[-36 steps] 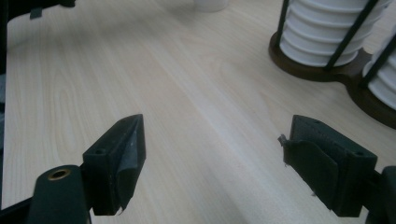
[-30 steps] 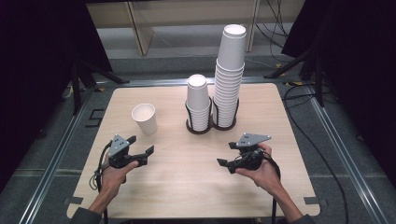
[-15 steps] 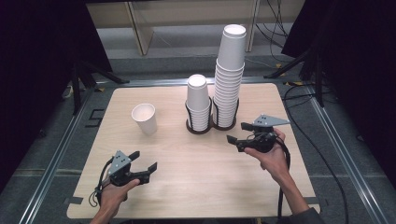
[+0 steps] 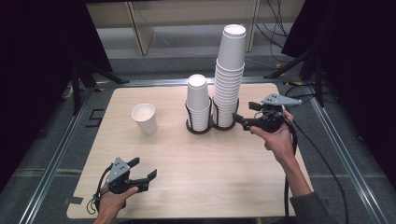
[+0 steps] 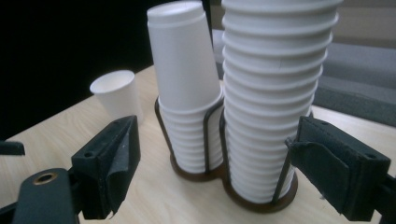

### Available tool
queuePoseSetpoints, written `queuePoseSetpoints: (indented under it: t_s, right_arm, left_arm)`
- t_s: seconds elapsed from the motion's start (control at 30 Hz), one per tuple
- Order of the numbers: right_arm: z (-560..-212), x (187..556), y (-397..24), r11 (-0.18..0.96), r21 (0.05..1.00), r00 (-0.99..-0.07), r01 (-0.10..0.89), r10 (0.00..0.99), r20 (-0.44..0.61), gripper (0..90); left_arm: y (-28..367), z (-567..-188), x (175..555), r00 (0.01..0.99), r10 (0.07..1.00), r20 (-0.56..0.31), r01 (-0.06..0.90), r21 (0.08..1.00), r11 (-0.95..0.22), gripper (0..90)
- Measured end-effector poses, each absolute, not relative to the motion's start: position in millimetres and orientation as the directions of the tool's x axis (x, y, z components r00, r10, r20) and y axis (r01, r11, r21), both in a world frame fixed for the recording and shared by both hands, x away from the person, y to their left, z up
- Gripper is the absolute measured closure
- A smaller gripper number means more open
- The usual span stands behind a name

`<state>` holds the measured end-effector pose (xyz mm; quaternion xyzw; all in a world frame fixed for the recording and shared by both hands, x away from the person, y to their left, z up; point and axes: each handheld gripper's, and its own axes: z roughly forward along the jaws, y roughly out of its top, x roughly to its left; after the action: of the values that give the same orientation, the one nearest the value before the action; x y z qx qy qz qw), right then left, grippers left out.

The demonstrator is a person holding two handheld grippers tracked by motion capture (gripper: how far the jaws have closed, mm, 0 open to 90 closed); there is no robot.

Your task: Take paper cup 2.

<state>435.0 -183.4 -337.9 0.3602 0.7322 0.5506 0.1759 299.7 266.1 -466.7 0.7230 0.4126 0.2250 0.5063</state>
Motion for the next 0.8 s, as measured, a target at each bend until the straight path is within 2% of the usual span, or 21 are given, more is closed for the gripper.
queuePoseSetpoints:
  t_s: [0.47, 0.8]
  right_arm:
    - [-281.5, 459.7, -186.3, 0.122, 0.957, -0.668, 0.264, 0.739, 0.090, 15.5]
    - [-258.3, 488.3, -177.8, 0.093, 0.965, -0.652, 0.246, 0.752, 0.094, 15.6]
  left_arm:
    - [261.8, -469.6, 300.6, 0.575, 0.813, -0.090, 0.373, 0.914, -0.162, 14.4]
    - [262.7, -473.3, 303.0, 0.579, 0.812, -0.077, 0.382, 0.905, -0.187, 14.4]
